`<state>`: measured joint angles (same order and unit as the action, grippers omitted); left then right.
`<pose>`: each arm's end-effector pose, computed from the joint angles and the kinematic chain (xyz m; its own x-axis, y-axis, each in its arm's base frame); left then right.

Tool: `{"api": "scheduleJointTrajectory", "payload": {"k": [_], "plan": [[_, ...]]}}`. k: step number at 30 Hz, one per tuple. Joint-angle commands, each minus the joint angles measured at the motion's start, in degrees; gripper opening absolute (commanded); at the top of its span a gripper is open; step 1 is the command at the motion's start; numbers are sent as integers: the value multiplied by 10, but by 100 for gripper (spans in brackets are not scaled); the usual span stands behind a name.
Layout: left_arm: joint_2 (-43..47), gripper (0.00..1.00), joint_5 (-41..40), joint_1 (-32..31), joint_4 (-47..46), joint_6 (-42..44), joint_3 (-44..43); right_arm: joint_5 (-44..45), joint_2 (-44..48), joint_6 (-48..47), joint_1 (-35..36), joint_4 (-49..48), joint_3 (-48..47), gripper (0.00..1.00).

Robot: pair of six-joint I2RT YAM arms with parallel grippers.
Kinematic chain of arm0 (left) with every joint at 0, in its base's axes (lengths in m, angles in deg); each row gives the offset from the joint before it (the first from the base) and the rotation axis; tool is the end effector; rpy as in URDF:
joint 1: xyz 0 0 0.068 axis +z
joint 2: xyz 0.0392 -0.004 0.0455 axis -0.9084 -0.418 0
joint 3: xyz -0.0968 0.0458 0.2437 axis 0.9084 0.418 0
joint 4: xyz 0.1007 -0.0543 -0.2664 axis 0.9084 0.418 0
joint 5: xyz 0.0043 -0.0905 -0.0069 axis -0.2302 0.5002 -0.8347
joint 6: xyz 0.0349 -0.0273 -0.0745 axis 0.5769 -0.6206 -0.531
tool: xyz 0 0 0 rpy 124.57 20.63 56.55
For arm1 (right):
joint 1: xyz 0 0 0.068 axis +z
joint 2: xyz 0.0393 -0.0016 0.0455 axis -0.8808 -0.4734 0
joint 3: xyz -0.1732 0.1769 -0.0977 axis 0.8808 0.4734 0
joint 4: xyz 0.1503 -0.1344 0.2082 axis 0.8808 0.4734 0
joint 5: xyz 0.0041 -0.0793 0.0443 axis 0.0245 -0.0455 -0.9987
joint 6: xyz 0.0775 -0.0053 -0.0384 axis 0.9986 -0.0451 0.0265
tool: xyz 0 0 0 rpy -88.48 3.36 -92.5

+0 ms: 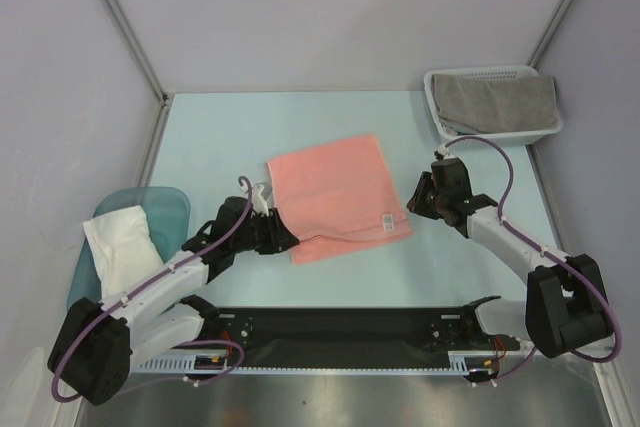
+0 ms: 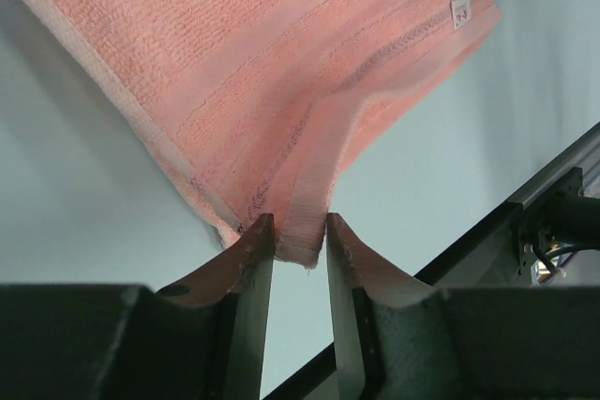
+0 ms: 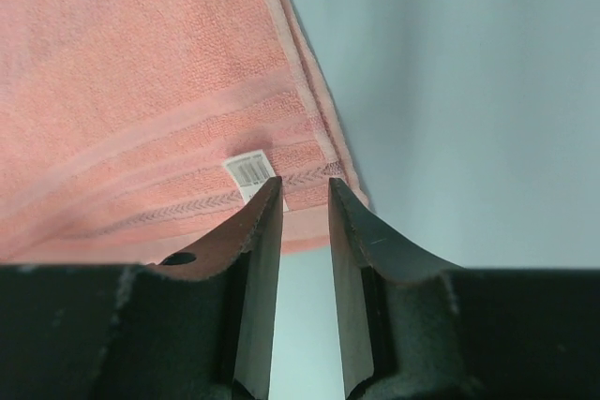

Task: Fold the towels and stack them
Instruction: Fold the towel

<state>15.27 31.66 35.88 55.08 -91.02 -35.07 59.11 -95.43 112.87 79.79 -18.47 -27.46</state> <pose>0.2125 -0.1445 0.1362 -0.8234 -0.1755 -0.5396 0.2280 0.7685 -0.5978 0.2976 0.0969 0.1526 -0.7542 0.2606 -0.6028 0.0605 0.9416 0.3313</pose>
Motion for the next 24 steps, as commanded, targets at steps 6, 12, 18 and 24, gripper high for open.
{"api": "scheduleJointTrajectory", "payload": {"k": [6, 12, 18, 24], "plan": [[11, 36, 27, -5, 2, -5, -11, 14, 16, 8, 2, 2, -1, 33], [14, 37, 38, -6, 9, -15, -30, 7, -13, -1, -7, -8, -31, 35], [49, 42, -5, -5, 73, -11, -46, -18, -52, -6, -18, -34, -72, 38], [-61, 46, -207, 31, 124, -72, -172, -74, -187, -62, -24, -67, -227, 41]]}}
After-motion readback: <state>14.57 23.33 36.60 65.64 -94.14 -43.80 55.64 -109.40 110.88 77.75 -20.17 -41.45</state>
